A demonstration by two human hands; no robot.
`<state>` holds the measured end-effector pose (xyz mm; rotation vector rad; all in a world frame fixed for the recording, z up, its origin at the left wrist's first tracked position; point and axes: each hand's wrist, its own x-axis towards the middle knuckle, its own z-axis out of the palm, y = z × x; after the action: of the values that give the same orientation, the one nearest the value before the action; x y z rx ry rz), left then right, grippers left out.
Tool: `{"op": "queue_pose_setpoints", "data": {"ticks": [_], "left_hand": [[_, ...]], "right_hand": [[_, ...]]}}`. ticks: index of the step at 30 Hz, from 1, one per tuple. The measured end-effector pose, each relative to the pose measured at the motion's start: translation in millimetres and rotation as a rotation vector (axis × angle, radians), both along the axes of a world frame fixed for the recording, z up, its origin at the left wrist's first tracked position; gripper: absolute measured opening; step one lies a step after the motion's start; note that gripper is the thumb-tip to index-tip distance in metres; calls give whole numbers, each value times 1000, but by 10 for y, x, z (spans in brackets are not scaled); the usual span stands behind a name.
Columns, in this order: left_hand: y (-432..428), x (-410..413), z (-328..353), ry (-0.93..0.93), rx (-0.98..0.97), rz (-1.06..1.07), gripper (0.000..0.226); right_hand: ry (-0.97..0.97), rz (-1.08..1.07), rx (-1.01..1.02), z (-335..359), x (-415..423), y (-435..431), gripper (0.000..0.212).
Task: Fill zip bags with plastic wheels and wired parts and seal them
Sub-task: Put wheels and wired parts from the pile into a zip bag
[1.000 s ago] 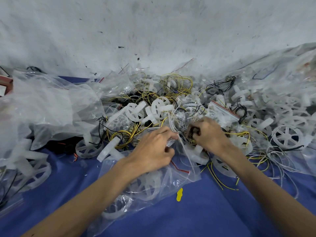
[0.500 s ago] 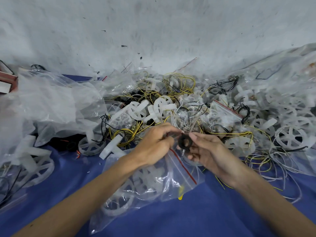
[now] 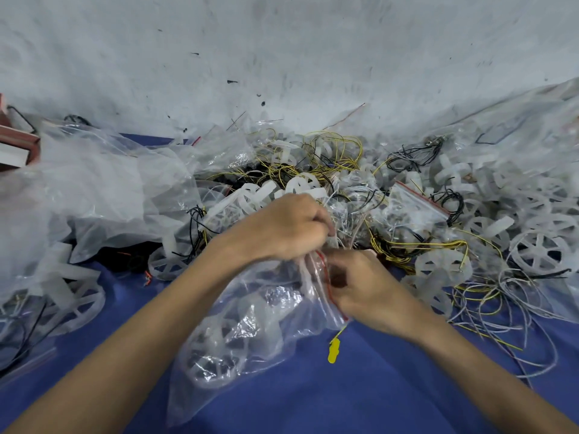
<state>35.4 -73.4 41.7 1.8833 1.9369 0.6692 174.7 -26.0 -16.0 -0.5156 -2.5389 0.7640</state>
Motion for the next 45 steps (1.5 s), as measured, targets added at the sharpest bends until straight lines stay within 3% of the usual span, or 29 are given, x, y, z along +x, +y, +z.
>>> {"op": "queue_pose_setpoints", "data": {"ticks": [4, 5, 7, 10, 13, 16, 19, 22, 24, 25, 28, 33, 37, 41, 45], "left_hand": [[57, 105, 199, 174, -143, -77, 28], [43, 115, 234, 219, -186, -110, 28], [-12, 93, 293, 287, -283, -186, 28], [-112, -5, 360, 333, -366, -202, 27], [-152, -157, 382, 352, -348, -154, 28], [-145, -324, 350, 362, -378, -87, 29], [-111, -398, 298, 344, -406, -52, 30], [-69, -375, 255, 316, -413, -72, 29], [-29, -350, 226, 313, -429, -101, 30], [-11, -337, 210, 308, -434, -120, 30], [45, -307, 147, 274, -436, -160, 32], [114, -262, 52, 232, -422, -179, 34], [148, -243, 39, 253, -427, -168, 34], [167, -209, 11, 269, -431, -180, 35], [181, -221, -10, 261, -423, -166, 34]], "right_hand": [[39, 0, 133, -43, -132, -106, 8], [44, 22, 106, -45, -139, -140, 19], [-48, 103, 83, -52, -79, -154, 30], [-269, 316, 128, 58, -7, -146, 21], [-290, 399, 81, 316, 11, -31, 18], [-192, 281, -93, 649, 188, 268, 26], [-155, -34, 92, 738, 430, 680, 18], [-635, -412, 398, 471, 584, 1057, 27], [-925, -485, 356, 225, 629, 1211, 31], [-953, -463, 314, 160, 636, 1262, 25], [-828, -378, 197, 229, 679, 1397, 8], [-580, -342, 21, 453, 841, 1488, 14], [-527, -395, 147, 470, 831, 1490, 21], [-297, -465, 173, 560, 819, 1435, 22], [-147, -588, 364, 638, 808, 1409, 30]]}}
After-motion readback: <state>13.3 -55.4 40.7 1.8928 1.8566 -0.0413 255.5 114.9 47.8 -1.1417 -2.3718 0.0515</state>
